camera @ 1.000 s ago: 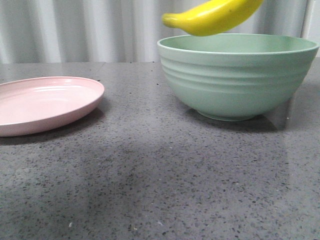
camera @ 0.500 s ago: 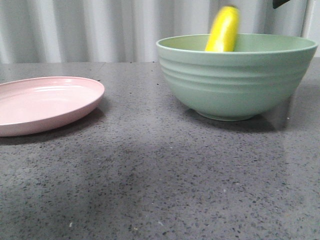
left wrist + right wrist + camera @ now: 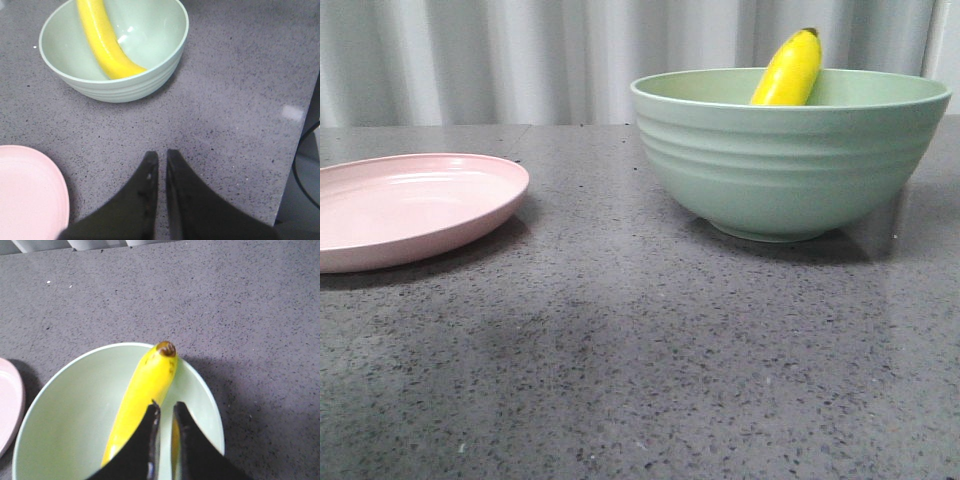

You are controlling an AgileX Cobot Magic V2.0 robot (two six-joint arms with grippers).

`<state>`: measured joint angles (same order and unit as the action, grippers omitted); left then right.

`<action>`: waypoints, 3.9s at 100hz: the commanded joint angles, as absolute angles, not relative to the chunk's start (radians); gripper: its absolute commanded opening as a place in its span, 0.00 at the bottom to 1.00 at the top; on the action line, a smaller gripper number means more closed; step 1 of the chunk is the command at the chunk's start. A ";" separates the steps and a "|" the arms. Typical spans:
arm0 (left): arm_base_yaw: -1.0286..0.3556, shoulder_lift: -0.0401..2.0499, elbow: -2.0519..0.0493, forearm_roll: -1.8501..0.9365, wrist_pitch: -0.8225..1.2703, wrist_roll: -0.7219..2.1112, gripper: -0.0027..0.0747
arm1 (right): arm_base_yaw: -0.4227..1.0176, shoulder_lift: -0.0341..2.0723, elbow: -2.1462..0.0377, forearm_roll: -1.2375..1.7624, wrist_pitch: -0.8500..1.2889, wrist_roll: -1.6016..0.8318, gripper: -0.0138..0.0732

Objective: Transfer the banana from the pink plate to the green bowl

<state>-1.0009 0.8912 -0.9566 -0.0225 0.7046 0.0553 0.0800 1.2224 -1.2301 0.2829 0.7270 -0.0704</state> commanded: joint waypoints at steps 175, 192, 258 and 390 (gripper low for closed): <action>-1.006 -0.021 -0.268 0.107 0.440 -0.135 0.01 | 0.077 -0.013 -0.402 0.191 0.427 -0.118 0.07; -0.912 -0.021 -0.184 0.156 0.382 -0.191 0.01 | 0.077 -0.013 -0.402 0.191 0.426 -0.118 0.07; -0.037 -0.036 0.027 0.018 0.000 0.036 0.01 | 0.077 -0.013 -0.402 0.191 0.426 -0.118 0.07; 0.020 -0.036 0.026 -0.066 0.276 -0.014 0.01 | 0.075 -0.013 -0.390 0.191 0.410 -0.118 0.07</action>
